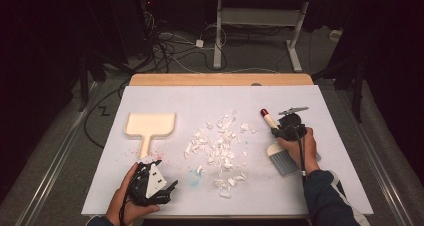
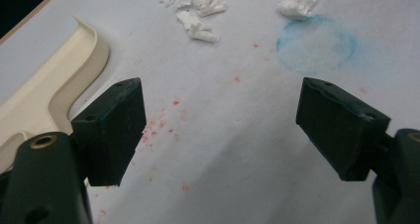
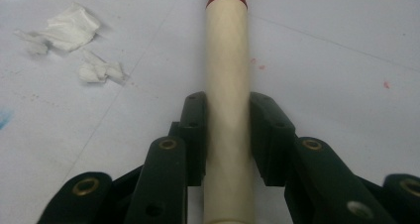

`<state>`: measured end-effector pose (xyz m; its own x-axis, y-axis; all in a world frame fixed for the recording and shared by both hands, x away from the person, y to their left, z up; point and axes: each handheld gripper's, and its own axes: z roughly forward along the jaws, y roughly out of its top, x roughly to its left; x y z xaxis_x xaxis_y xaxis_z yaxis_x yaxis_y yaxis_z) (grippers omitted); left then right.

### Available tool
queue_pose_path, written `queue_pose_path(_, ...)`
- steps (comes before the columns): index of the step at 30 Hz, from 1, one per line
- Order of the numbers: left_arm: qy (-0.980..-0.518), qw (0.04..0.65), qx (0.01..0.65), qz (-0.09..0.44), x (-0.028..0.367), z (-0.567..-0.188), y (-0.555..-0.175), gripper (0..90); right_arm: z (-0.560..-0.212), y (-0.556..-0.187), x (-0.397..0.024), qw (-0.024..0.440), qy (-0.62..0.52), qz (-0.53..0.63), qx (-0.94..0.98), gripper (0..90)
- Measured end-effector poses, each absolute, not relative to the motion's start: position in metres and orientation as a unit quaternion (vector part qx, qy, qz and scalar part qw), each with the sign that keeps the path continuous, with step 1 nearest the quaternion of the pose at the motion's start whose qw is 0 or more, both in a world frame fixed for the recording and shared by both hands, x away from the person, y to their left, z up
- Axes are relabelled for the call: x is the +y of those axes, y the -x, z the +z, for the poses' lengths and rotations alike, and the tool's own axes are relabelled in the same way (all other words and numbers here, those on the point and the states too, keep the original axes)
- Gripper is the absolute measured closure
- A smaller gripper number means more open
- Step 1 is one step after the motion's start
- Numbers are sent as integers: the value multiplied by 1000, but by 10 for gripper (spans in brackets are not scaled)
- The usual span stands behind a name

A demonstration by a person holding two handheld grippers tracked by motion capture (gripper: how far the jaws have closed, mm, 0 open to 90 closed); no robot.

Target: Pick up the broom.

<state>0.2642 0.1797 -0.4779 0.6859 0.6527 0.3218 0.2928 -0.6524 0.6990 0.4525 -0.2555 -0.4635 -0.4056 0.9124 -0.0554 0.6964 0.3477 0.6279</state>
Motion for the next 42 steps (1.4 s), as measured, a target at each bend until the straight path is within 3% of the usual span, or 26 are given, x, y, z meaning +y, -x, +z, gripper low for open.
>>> queue_pose_path(12, -869, 303, 266, 286, 176, -481, -262, 186, -448, -432, -263, 243, -476, 332, 777, 711)
queue_pose_path(21, -862, 321, 277, 278, 177, -478, -262, 186, -411, -398, -274, 291, -434, 408, 749, 712)
queue_pose_path(25, -854, 343, 287, 267, 172, -473, -264, 186, -399, -387, -278, 291, -425, 428, 742, 713)
queue_pose_path(34, -832, 443, 252, 219, 105, -432, -270, 186, -361, -349, -276, 308, -380, 476, 730, 713)
queue_pose_path(39, -815, 512, 213, 168, 38, -404, -278, 187, -346, -330, -253, 313, -349, 494, 732, 713)
queue_pose_path(42, -808, 521, 210, 179, 11, -401, -282, 199, -344, -320, -239, 317, -330, 499, 736, 713)
